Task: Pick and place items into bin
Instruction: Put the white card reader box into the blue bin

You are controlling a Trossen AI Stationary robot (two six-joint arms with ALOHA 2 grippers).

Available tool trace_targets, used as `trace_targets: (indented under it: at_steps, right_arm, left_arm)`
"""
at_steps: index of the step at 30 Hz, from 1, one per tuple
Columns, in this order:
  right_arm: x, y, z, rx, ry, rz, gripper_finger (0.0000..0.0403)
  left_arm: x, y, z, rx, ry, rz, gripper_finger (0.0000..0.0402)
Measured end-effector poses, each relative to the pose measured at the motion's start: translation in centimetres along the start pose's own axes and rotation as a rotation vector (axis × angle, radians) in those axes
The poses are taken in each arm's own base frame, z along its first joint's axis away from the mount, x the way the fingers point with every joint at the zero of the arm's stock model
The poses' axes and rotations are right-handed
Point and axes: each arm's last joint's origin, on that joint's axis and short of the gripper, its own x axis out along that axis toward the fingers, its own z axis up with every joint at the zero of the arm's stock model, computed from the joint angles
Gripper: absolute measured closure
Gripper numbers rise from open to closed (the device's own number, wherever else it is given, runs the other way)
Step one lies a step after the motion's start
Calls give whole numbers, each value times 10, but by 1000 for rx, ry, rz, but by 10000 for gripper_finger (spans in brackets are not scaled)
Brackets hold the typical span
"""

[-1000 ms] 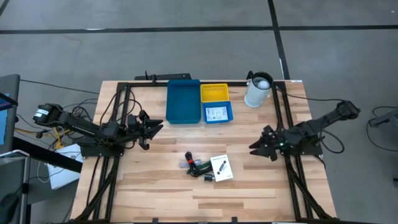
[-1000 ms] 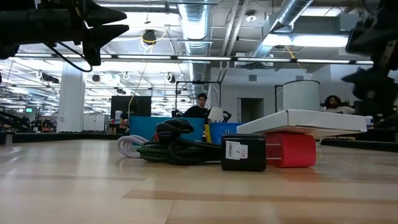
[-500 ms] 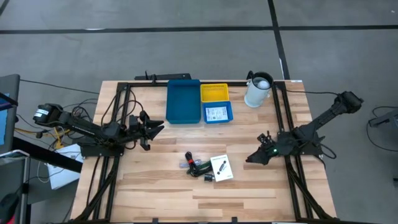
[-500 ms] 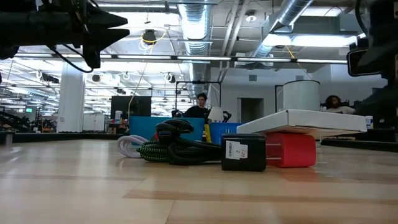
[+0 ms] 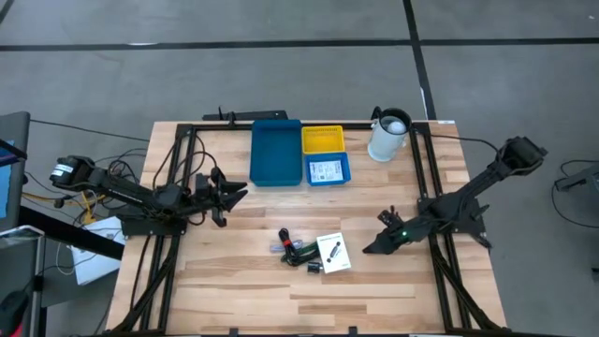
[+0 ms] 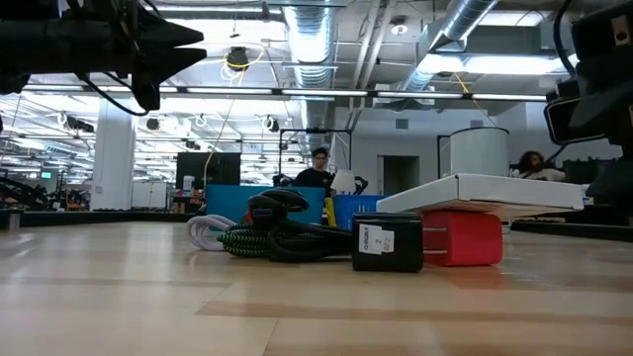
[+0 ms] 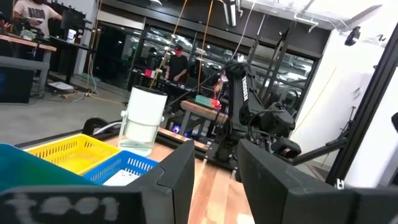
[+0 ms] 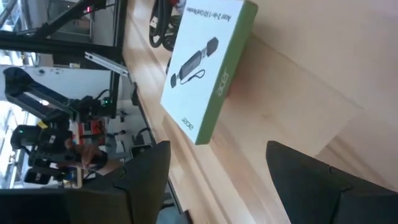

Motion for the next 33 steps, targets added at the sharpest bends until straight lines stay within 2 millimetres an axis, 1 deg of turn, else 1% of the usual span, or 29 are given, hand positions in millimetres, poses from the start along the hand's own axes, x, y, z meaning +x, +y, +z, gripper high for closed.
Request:
trace_targets:
  at_steps: [12, 18, 22, 33]
  right_arm:
    - [19, -7, -5, 116, 39, -17, 143]
    - [27, -6, -6, 169, 42, 27, 143]
    - [32, -8, -7, 179, 42, 26, 143]
    - [44, -2, -9, 170, 45, 20, 143]
  left_arm:
    - [0, 0, -2, 8, 19, -2, 290]
    - [0, 0, -3, 11, 27, 0, 290]
    - [0, 1, -3, 13, 29, 0, 290]
    - [0, 1, -4, 16, 36, 2, 290]
